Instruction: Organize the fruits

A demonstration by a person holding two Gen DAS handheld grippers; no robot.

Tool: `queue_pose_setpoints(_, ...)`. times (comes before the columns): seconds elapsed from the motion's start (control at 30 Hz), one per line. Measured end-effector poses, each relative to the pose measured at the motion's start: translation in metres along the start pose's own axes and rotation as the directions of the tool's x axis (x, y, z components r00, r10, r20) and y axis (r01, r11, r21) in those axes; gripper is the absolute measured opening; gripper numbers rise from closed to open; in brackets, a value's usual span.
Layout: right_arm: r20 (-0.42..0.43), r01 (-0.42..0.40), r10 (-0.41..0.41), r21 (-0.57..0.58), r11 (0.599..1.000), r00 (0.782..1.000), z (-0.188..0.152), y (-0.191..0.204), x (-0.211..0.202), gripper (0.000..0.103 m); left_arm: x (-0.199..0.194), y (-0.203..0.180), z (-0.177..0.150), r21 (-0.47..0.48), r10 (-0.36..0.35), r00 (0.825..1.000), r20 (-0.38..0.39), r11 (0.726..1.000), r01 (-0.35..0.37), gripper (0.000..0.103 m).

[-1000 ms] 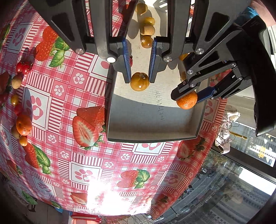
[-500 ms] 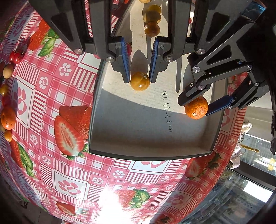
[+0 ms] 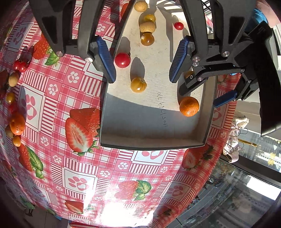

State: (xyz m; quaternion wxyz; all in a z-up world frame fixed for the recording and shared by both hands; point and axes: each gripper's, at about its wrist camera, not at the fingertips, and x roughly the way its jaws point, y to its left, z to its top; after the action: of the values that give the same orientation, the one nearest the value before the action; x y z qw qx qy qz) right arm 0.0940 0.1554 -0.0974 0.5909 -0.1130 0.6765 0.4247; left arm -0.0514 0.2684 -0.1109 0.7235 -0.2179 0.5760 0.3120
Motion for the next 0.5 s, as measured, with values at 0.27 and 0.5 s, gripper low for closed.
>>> queue_pose_setpoints(0.27, 0.006, 0.040, -0.040, 0.023, 0.999, 0.999, -0.015, -0.007, -0.031, 0.088, -0.024, -0.010, -0.009, 0.015, 0.102, 0.995, 0.024, 0.995, -0.102, 0.102)
queue_pose_setpoints(0.5, -0.009, 0.128, -0.129, -0.016, 0.992, 0.992, -0.037, 0.006, -0.055, 0.103, -0.047, -0.016, -0.033, 0.044, 0.039, 0.999, -0.030, 0.998, -0.037, 0.102)
